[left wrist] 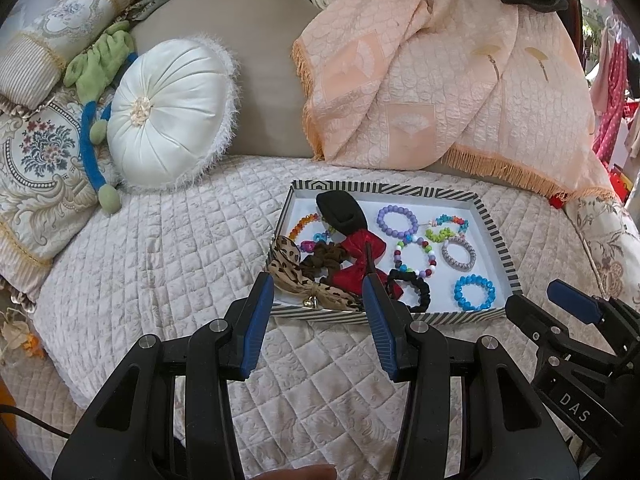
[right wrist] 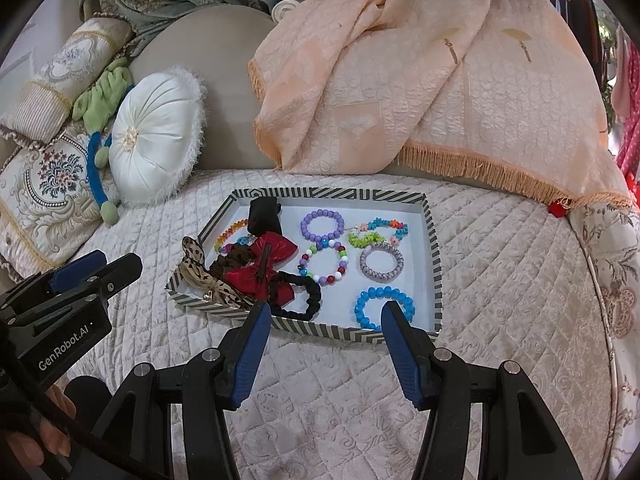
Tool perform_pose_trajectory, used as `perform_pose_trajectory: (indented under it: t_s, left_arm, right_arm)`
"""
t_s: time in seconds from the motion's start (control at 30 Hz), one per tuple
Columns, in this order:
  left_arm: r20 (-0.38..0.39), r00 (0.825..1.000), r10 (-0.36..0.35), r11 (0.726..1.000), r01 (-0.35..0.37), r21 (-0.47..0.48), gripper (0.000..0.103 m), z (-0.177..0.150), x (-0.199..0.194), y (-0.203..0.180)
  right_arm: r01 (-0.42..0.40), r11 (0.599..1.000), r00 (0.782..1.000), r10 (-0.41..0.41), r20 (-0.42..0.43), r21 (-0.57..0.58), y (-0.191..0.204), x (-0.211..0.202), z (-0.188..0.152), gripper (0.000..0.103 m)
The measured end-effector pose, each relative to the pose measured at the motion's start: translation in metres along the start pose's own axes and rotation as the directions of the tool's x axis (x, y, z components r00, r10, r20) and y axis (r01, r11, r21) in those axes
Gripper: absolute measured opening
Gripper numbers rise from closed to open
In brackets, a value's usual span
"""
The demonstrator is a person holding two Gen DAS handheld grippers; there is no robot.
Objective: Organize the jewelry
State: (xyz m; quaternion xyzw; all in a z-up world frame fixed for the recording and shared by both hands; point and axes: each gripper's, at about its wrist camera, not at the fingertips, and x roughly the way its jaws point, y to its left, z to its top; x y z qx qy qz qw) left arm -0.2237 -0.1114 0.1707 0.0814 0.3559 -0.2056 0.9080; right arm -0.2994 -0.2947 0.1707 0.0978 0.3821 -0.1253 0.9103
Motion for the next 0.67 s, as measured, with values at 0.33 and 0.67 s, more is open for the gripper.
perform_pose_trajectory:
  t_s: [0.33,0.67]
  left_arm:
    - [-0.001,1.000,0.001,1.000,-0.001,0.001,0.046,-0.001,0.000,0.000]
    - [-0.013,1.000,0.009,1.000,-0.009,0.008,0.046,-0.005,0.006,0.001]
  right_arm:
    - [-0.003,1.000,1.000,0.003,-0.001,-0.007,0.002,0.001,0.001,0.055]
    - [-0.011,1.000,1.000,0.011,-0.015,0.009,-0.009,0.009,0.000,0.055]
